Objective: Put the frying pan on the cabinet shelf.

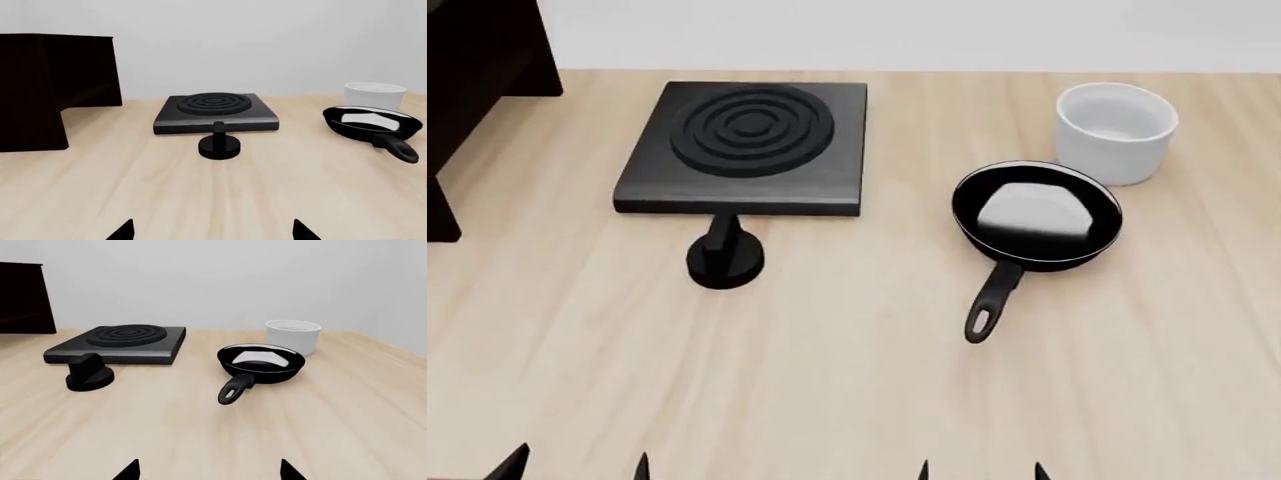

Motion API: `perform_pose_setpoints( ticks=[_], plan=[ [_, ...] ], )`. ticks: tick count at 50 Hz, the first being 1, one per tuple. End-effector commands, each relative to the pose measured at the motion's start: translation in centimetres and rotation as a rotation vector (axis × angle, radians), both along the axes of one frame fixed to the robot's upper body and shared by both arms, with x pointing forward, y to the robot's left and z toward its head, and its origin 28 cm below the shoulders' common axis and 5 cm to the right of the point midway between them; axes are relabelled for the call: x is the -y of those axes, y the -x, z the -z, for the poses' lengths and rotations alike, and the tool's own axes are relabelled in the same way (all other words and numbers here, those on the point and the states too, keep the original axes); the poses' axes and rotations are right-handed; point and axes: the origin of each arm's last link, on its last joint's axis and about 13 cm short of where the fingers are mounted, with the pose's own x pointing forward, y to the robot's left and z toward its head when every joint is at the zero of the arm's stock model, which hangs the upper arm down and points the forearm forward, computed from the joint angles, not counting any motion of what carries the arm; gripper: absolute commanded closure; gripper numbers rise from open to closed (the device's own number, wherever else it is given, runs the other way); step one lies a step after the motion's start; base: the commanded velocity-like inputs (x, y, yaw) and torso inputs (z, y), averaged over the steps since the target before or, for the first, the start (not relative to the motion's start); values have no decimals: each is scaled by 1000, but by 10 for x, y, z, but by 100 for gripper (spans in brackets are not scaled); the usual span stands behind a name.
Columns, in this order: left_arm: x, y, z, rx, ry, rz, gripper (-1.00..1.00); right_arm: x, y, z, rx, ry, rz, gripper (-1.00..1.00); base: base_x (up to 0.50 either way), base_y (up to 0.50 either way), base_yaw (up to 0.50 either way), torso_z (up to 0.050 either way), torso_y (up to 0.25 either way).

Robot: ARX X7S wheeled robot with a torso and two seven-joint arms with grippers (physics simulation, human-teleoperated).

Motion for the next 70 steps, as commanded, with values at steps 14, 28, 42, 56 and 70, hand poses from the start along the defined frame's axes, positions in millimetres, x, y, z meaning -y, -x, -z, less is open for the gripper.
perform_pose_setpoints(
  ticks=[14,28,42,56,70],
  plan=[
    [1,0,0,-19,25,-16,-100,-1,0,0,0,-1,-6,-100,0,0,0,24,0],
    [0,0,-15,2,35,-35,-100,0,-2,-3,27,36,2,-100,0,0,0,0,0],
    [5,14,-73,43,53,17,-100,10,-8,-22,108,57,86,-100,0,0,0,0,0],
    [7,25,-99,36,42,34,-100,14,-7,-19,98,84,110,-100,0,0,0,0,0],
    [9,25,-97,26,63,42,-100,12,-5,-19,102,108,103,-100,107,-202,0,0,0]
  ],
)
